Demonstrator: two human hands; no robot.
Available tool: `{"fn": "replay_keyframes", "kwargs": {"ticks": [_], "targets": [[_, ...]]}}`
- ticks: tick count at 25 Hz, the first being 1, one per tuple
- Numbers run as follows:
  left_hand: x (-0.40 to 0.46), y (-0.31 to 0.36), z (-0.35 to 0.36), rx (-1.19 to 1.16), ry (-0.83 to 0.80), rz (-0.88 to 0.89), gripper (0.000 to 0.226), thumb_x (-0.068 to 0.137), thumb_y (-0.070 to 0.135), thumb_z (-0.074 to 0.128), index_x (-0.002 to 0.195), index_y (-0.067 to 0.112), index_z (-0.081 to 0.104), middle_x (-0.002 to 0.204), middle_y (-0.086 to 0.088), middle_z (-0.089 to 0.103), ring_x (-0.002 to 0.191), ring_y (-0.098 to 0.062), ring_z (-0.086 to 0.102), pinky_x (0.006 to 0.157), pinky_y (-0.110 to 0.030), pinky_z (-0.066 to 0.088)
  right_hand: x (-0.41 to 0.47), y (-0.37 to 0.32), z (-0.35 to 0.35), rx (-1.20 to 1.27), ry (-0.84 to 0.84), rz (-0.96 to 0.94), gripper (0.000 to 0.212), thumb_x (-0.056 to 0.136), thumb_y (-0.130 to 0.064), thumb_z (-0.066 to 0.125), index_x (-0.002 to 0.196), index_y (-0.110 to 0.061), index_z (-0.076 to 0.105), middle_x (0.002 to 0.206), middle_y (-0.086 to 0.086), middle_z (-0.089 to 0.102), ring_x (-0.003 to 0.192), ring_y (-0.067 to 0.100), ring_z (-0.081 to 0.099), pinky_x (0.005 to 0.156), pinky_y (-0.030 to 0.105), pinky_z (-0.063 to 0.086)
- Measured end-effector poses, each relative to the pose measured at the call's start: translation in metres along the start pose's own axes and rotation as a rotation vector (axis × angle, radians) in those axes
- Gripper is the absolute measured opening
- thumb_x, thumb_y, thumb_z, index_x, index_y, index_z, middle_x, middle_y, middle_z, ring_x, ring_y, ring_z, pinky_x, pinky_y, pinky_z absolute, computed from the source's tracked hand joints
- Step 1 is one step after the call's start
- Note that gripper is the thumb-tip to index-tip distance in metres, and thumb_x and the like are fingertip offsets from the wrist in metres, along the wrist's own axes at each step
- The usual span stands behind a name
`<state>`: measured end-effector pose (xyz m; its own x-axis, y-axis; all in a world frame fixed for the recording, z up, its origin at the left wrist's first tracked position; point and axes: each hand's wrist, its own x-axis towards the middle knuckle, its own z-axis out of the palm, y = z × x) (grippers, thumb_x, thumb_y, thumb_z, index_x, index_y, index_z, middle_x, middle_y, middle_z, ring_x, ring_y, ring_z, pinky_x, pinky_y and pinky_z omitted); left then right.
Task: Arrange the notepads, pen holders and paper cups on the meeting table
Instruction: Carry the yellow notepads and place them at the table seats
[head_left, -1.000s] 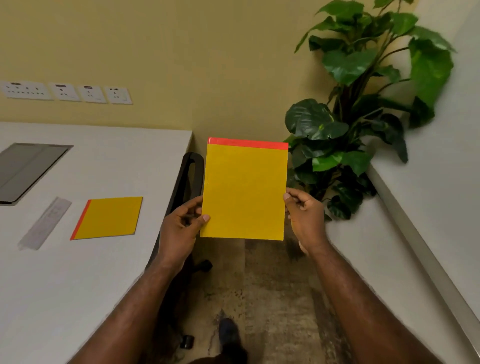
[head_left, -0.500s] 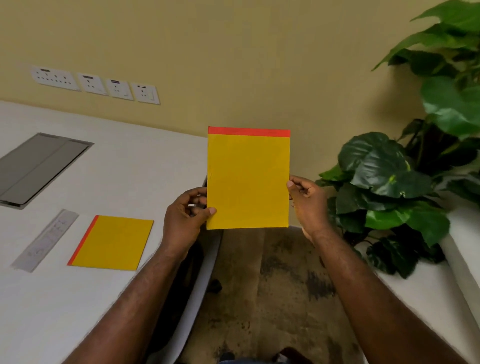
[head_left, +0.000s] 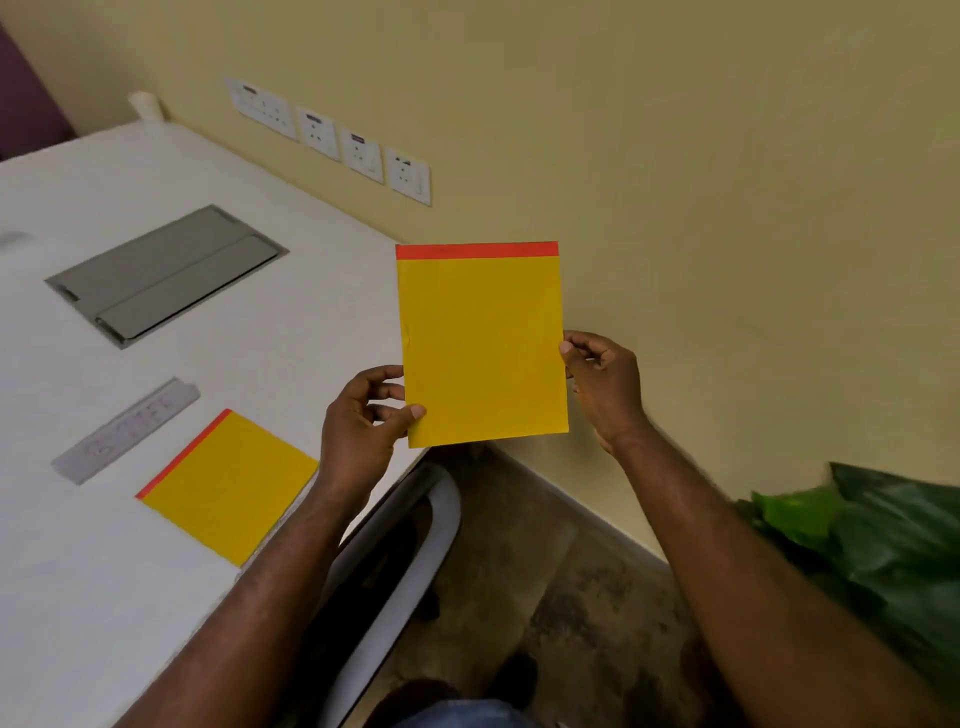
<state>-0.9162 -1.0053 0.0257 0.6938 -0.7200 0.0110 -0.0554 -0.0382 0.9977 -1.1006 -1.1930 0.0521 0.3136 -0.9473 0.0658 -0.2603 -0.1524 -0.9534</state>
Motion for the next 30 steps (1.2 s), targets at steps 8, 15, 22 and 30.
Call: {"fn": "replay_keyframes", "kwargs": {"ticks": [8,15,22,30], "targets": [[0.054,-0.013,0.010,0.042,0.195,-0.079,0.042,0.081,0.008,0.076,0.109,0.037,0.064,0.098,0.003,0.066,0.083,-0.024,0.064,0.074,-0.047,0.060,0.098,0.018,0.055,0.057,-0.189,0.019,0.025,0.094,-0.009,0.061,0.118,-0.006,0.067,0.108,0.015,0.070,0.089,0.020,0.061,0.082,0.041,0.054],[0.114,-0.042,0.000,0.054,0.373,-0.137,0.042,0.080,0.009,0.077,0.106,0.040,0.064,0.096,0.004,0.066,0.080,-0.021,0.065,0.067,-0.034,0.059,0.180,0.033,0.128,0.009,-0.390,-0.008,0.024,0.094,-0.013,0.061,0.117,-0.011,0.068,0.095,0.002,0.069,0.077,0.013,0.060,0.080,0.039,0.054],[0.165,-0.071,-0.006,0.031,0.507,-0.255,0.044,0.080,0.008,0.077,0.105,0.042,0.064,0.096,0.004,0.066,0.079,-0.021,0.063,0.067,-0.037,0.060,0.240,0.045,0.195,-0.037,-0.530,0.017,0.023,0.094,-0.013,0.061,0.116,-0.010,0.069,0.095,0.002,0.068,0.085,0.019,0.060,0.083,0.044,0.054],[0.249,-0.102,0.005,0.042,0.528,-0.334,0.053,0.083,0.008,0.075,0.127,0.031,0.058,0.097,0.001,0.065,0.076,-0.012,0.063,0.060,-0.023,0.052,0.326,0.075,0.262,-0.187,-0.621,0.004,0.025,0.095,-0.007,0.058,0.118,-0.004,0.066,0.113,0.013,0.069,0.091,0.017,0.058,0.081,0.031,0.050]]}}
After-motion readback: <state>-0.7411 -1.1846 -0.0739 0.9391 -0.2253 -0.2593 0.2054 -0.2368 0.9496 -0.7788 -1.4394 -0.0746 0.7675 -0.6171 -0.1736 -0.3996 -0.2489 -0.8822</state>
